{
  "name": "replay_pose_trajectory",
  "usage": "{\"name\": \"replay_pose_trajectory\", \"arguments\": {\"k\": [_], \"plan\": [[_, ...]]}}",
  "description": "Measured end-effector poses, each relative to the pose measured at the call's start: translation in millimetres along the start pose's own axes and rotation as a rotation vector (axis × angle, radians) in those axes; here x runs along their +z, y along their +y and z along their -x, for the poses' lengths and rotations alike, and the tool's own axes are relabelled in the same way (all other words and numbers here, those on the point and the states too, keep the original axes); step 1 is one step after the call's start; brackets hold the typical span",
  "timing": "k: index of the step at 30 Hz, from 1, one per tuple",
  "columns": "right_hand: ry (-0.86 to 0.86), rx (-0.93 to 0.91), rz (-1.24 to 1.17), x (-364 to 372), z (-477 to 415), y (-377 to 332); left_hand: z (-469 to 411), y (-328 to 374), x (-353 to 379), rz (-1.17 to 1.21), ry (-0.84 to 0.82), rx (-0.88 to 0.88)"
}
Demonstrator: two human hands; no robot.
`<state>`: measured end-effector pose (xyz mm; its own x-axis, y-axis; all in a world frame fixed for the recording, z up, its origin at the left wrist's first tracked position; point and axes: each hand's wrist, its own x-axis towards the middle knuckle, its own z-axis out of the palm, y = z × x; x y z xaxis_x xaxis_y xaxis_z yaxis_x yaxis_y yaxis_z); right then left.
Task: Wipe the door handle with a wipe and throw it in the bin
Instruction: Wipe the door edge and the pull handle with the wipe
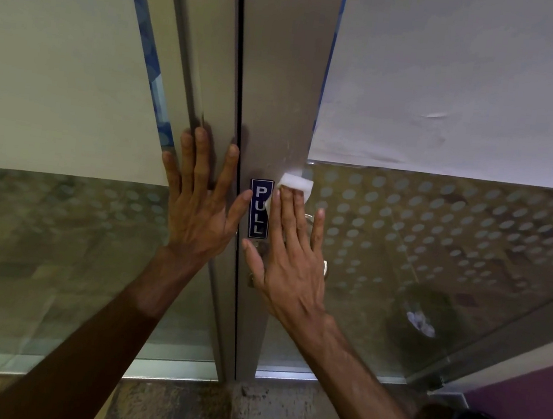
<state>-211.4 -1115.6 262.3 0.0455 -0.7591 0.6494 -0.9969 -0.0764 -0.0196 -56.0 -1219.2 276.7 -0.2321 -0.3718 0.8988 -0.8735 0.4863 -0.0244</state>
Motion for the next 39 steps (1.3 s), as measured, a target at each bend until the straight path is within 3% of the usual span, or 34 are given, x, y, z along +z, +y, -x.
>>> {"name": "replay_pose_trajectory", "arguments": {"k": [5,15,18,24,28,32,39], "plan": [[-0.086,0.017,0.009,10.4,25.4,-2.2,-0.7,0.8,-1.4,-0.002,-0.007,0.001],[0.081,-0.068,-0.033,-9.1,-17.9,9.8,-1.0,1.8,0.6,-0.005,-0.006,-0.009],[0.125,-0.201,0.003,-13.3,-22.0,24.3,-1.4,1.5,2.0,-0.010,-0.006,-0.011],[0.375,-0.622,0.194,-25.6,-52.6,73.8,-0.9,0.5,2.8,-0.002,-0.002,-0.012],[0.426,-0.850,0.227,-34.4,-76.9,89.8,-1.4,1.2,1.7,-0.015,-0.012,-0.022],[0.362,-0.957,0.255,-32.0,-86.2,101.1,-0.8,2.1,-0.6,0.000,-0.018,-0.020],[0.011,-0.906,0.297,-17.4,-60.0,106.7,-2.3,3.1,-1.1,0.009,-0.011,-0.017]]}}
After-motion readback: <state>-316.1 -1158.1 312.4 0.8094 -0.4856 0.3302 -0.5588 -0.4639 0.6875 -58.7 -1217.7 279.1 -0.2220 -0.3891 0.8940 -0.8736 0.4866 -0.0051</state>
